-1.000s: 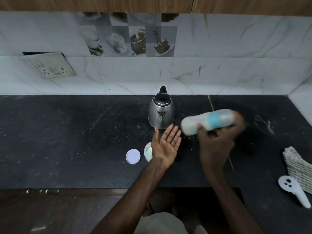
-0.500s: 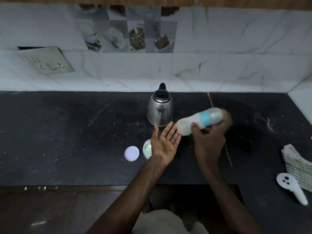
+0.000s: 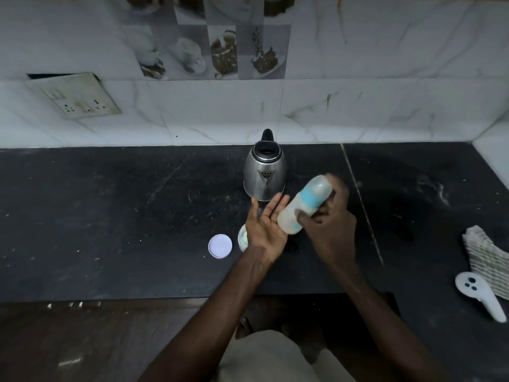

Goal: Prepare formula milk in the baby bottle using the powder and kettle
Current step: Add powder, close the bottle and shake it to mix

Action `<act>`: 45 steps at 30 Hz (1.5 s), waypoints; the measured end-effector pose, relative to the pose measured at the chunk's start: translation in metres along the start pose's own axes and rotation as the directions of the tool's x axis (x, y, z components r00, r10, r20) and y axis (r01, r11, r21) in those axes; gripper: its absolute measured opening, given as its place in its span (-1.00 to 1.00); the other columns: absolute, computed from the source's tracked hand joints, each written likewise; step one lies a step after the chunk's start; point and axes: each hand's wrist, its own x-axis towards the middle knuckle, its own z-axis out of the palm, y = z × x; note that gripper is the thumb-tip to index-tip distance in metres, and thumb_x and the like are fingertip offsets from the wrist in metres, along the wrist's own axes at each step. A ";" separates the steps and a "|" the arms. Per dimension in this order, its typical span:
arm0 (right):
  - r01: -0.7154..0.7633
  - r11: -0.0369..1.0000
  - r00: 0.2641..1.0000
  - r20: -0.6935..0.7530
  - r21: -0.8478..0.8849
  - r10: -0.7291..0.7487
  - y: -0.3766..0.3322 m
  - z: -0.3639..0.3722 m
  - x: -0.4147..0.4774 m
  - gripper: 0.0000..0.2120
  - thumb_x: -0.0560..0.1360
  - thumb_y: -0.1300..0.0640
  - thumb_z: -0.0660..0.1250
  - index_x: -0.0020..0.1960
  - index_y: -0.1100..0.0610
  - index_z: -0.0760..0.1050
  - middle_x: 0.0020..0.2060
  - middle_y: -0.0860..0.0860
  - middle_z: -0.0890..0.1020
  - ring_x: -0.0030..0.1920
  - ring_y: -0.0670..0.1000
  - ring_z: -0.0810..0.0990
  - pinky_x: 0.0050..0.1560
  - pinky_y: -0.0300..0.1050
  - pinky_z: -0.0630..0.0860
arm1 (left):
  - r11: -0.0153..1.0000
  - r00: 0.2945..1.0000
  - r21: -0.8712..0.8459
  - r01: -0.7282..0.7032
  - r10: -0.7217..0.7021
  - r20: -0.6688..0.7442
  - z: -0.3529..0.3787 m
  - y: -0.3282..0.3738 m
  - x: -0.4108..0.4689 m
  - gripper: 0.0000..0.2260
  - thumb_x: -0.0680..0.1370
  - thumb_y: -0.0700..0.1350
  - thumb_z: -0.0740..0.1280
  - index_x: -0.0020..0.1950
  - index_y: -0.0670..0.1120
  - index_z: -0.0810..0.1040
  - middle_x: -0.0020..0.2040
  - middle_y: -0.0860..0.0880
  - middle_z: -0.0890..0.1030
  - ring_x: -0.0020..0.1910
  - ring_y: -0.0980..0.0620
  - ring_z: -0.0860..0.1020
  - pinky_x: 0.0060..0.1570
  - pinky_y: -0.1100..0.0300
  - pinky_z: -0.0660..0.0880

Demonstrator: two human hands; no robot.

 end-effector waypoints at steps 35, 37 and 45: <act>-0.039 0.860 0.883 0.385 -0.509 0.268 0.146 0.062 -0.020 -0.06 0.47 0.08 0.55 0.65 -0.02 0.05 0.56 0.07 0.34 0.46 0.16 0.47 0.28 0.17 0.54 | 0.982 0.958 0.097 -0.162 0.180 -0.225 -0.066 0.062 0.008 -0.48 0.69 0.22 0.19 0.38 -0.17 0.59 0.34 -0.14 0.65 0.36 -0.11 0.60 0.43 0.01 0.46; -0.045 0.856 0.872 0.398 -0.515 0.285 0.147 0.059 -0.020 -0.03 0.46 0.15 0.54 0.66 -0.04 0.01 0.56 0.08 0.32 0.47 0.17 0.44 0.29 0.17 0.54 | 0.977 0.947 0.159 -0.143 0.181 -0.266 -0.068 0.065 0.010 -0.56 0.72 0.14 0.19 0.35 -0.17 0.59 0.38 -0.16 0.63 0.36 -0.11 0.58 0.38 0.02 0.48; -0.147 0.877 0.880 0.344 -0.458 0.327 0.156 0.050 -0.019 -0.05 0.42 0.27 0.47 0.63 -0.12 0.04 0.39 0.01 0.47 0.28 0.06 0.59 0.19 0.16 0.60 | 0.948 0.867 0.278 -0.153 0.264 -0.423 -0.075 0.072 0.018 -0.67 0.73 -0.09 0.23 0.40 -0.26 0.54 0.37 -0.23 0.60 0.29 -0.16 0.58 0.36 0.02 0.48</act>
